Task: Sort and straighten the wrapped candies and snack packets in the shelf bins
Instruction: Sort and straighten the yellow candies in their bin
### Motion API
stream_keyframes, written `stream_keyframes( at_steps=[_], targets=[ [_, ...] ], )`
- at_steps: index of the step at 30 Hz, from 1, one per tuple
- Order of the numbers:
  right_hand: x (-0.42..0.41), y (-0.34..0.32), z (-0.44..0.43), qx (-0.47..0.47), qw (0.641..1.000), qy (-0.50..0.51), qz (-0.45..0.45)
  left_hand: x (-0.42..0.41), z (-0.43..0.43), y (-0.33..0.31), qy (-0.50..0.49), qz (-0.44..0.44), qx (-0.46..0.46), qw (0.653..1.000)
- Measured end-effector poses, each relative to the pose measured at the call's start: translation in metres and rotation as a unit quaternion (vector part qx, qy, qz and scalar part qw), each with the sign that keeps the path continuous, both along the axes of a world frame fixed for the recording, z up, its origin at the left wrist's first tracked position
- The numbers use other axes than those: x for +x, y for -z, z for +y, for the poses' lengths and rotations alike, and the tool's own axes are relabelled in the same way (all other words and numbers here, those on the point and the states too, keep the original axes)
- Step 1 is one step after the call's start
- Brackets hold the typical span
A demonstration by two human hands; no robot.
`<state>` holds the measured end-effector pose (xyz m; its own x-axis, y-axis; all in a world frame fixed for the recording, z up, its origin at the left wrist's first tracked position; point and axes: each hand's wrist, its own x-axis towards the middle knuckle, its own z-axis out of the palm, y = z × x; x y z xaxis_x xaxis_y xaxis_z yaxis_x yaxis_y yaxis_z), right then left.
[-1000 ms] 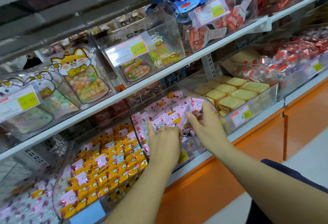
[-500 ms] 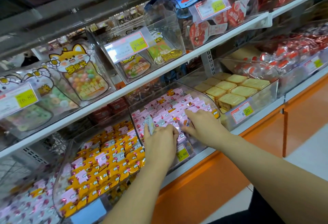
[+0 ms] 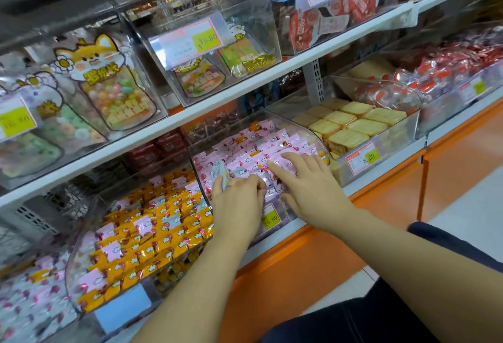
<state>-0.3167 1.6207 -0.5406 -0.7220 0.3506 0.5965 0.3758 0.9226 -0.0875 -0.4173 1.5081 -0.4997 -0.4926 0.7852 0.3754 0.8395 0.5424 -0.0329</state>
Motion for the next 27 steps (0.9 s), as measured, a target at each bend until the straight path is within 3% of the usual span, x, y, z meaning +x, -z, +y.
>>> stream_keyframes(
  at_steps=[6,19,24,27],
  targets=[
    [0.0,-0.002,0.001,-0.003,0.997,-0.057,-0.042,0.001,-0.001,-0.001,0.012,0.009,-0.009,1.0],
    [0.011,-0.003,-0.007,-0.038,0.989,-0.037,-0.14,0.002,-0.002,-0.001,0.016,0.008,-0.002,1.0],
    [0.019,0.004,-0.015,-0.071,0.99,-0.061,-0.105,-0.005,-0.016,-0.006,0.078,-0.043,0.124,0.988],
    [0.015,0.009,-0.02,-0.048,0.996,-0.065,-0.038,-0.02,-0.033,-0.009,0.057,-0.017,0.181,0.982]
  ],
)
